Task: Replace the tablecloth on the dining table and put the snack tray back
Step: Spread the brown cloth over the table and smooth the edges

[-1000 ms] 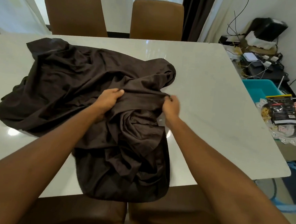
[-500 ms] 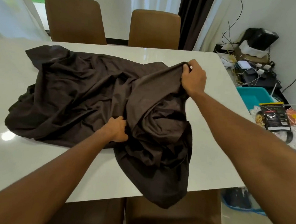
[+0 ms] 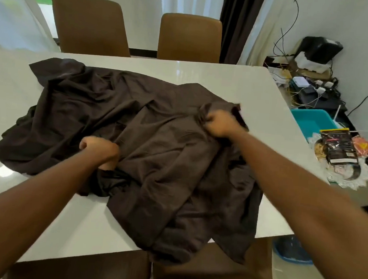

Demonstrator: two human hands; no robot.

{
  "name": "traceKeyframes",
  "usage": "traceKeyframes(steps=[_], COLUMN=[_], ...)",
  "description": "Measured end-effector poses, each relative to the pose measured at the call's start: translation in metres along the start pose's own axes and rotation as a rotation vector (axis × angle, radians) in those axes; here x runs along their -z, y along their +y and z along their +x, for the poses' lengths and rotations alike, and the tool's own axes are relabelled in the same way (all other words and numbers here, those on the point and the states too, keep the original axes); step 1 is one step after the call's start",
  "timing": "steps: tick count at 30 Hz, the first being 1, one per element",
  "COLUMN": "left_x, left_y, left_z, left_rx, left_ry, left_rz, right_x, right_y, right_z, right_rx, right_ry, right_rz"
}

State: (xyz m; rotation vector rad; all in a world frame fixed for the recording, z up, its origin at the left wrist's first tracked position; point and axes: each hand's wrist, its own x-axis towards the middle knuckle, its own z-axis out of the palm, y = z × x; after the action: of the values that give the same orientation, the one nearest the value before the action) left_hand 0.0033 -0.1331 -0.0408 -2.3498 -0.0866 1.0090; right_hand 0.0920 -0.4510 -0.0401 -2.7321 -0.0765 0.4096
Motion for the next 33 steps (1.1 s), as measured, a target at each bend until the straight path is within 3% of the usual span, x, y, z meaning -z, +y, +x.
traceKeyframes(steps=[2,5,6,8,10,11,13,17,20,22,24,26,28,30,33], left_x=[0.014,0.037,0.044,0.057,0.069,0.071,0.072,0.07,0.073,0.072,0.074,0.079,0.08,0.082,0.083], left_y=[0.0,0.026,0.04,0.073,0.105,0.118,0.136,0.146,0.144,0.145,0.145,0.149,0.154,0.161,0.173], left_z=[-0.002,-0.011,-0.015,-0.025,-0.03,-0.028,-0.019,0.01,0.027,0.033,0.04,0.052,0.06,0.06,0.049], left_rx=[-0.032,-0.204,-0.271,-0.365,-0.433,-0.441,-0.44,-0.478,-0.517,-0.527,-0.536,-0.551,-0.538,-0.506,-0.508], left_ry=[0.124,0.403,0.556,0.747,0.657,0.581,0.477,0.41,0.307,0.246,0.222,0.24,0.231,0.252,0.499], left_rz=[-0.068,-0.433,-0.521,-0.641,-0.749,-0.767,-0.774,-0.905,-1.011,-1.022,-1.014,-0.968,-0.917,-0.854,-0.635], right_x=[-0.032,-0.034,-0.026,-0.01,0.0,-0.001,-0.013,-0.039,-0.025,0.005,0.042,0.079,0.1,0.098,0.046], right_y=[-0.021,-0.025,-0.017,0.01,0.046,0.061,0.079,0.085,0.101,0.114,0.126,0.14,0.156,0.167,0.17], right_z=[-0.019,-0.037,-0.037,-0.027,-0.013,-0.011,-0.009,-0.009,0.006,0.019,0.033,0.046,0.058,0.06,0.034], right_rx=[0.033,-0.02,-0.057,-0.143,-0.29,-0.369,-0.475,-0.484,-0.445,-0.464,-0.502,-0.546,-0.603,-0.63,-0.522], right_ry=[-0.321,-0.494,-0.459,-0.195,0.158,0.227,0.152,-0.087,-0.075,0.081,0.364,0.661,0.814,0.772,0.561], right_rz=[0.063,0.531,0.663,0.865,0.844,0.773,0.65,0.557,0.314,0.21,0.191,0.258,0.366,0.516,0.51])
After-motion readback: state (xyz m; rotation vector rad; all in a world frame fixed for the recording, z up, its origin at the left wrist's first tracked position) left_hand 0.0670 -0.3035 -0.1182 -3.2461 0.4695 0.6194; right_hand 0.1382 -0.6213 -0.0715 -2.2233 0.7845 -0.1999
